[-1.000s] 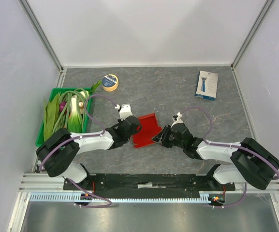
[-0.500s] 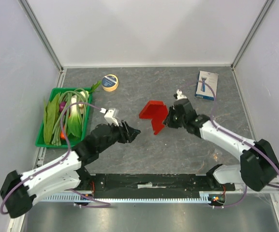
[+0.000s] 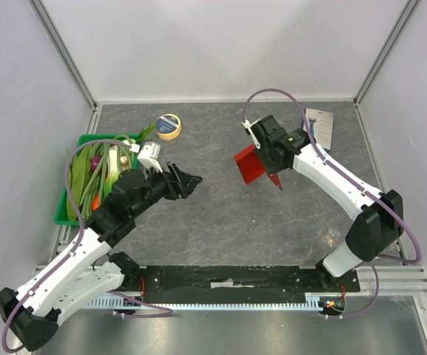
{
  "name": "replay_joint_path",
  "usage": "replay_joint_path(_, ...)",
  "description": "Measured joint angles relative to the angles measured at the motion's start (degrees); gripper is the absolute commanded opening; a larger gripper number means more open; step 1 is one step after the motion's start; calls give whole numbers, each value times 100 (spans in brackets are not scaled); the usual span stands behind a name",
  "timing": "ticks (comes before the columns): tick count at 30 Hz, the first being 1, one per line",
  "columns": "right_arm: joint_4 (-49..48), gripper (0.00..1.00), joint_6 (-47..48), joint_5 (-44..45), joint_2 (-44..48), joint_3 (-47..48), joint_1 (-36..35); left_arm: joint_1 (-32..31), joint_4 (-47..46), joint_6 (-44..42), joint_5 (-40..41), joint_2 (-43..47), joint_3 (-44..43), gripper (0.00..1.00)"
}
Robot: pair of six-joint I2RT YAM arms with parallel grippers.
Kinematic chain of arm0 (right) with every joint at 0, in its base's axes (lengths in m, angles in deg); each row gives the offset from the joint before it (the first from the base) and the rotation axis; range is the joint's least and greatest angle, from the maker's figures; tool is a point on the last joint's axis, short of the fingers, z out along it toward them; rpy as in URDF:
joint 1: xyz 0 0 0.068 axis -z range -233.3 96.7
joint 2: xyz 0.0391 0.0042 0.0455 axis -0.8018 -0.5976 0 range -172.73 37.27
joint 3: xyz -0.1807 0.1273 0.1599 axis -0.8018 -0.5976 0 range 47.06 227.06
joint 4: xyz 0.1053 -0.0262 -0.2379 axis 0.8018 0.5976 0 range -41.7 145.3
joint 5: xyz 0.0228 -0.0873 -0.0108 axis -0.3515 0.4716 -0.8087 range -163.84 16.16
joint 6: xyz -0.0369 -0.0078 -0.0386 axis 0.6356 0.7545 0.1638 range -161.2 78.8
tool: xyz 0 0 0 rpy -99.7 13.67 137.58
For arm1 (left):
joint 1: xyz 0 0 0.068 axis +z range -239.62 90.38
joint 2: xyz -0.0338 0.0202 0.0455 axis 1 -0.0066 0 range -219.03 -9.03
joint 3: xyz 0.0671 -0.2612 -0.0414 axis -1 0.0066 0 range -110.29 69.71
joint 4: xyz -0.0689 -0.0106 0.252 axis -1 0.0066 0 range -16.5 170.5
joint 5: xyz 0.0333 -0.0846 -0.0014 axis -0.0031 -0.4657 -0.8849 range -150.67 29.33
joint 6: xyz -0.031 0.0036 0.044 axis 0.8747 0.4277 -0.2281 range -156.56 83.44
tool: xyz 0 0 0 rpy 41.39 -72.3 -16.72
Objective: Fold the paper box
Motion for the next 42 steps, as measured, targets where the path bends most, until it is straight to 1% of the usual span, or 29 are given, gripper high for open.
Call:
replay_joint_path(2,498,3,216,190,-59,240,-66,267,-13,0,-50,-4,-13,72)
replay_joint_path(4,885,0,389,299,-81,470,-188,501,-55,-20,-269,-166,-76,70)
replay_joint_path(8,1320,0,730,396,-146,881,-496,817,-391,-55,-870,-868,-267,68)
replay_joint_path(11,1565,0,922,732,-393,1196,-918,1021,-614,107,-1309,-1060,-61,67)
replay_joint_path(15,1720,3,1069,1152,-911,1322,-1484,1139,-798,319,-1598,-938,227,66)
replay_joint_path(16,1781,6,1082,1266,-1036,1320,-1552,1145,-796,352,-1637,-887,262,66)
replay_joint_path(20,1978,13,1082,1722,-1298,1327,-1604,1169,-748,365,-1698,-570,323,66)
replay_joint_path(26,2055,17,1128,2216,-1412,1596,-1858,1228,-728,372,-1681,-24,428,66)
replay_joint_path(27,2063,20,1132,2258,-1473,1657,-1917,1228,-730,372,-1681,17,450,66)
replay_joint_path(30,2092,37,1132,2404,-1801,1873,-2081,1231,-654,372,-1679,107,498,66)
replay_joint_path(32,2127,43,1075,2535,-2015,2037,-2133,1246,-605,372,-1674,149,514,66)
replay_joint_path(33,2149,49,1038,2608,-2114,2153,-2144,1259,-597,369,-1668,168,514,66)
replay_joint_path(35,2116,55,964,2723,-2216,2376,-2142,1279,-566,369,-1637,214,514,66)
replay_joint_path(36,2087,61,944,2769,-2225,2522,-2142,1290,-538,369,-1620,238,514,66)
replay_joint_path(38,1923,67,837,2861,-2157,2734,-2140,1292,-474,367,-1587,264,514,66)
replay_joint_path(39,1814,73,787,2905,-2079,2798,-2138,1292,-450,367,-1572,264,511,66)
replay_joint_path(41,1521,80,649,3003,-1786,2824,-2138,1294,-363,367,-1550,256,505,66)
replay_joint_path(42,1377,85,605,3036,-1624,2789,-2138,1294,-332,367,-1550,249,503,66)
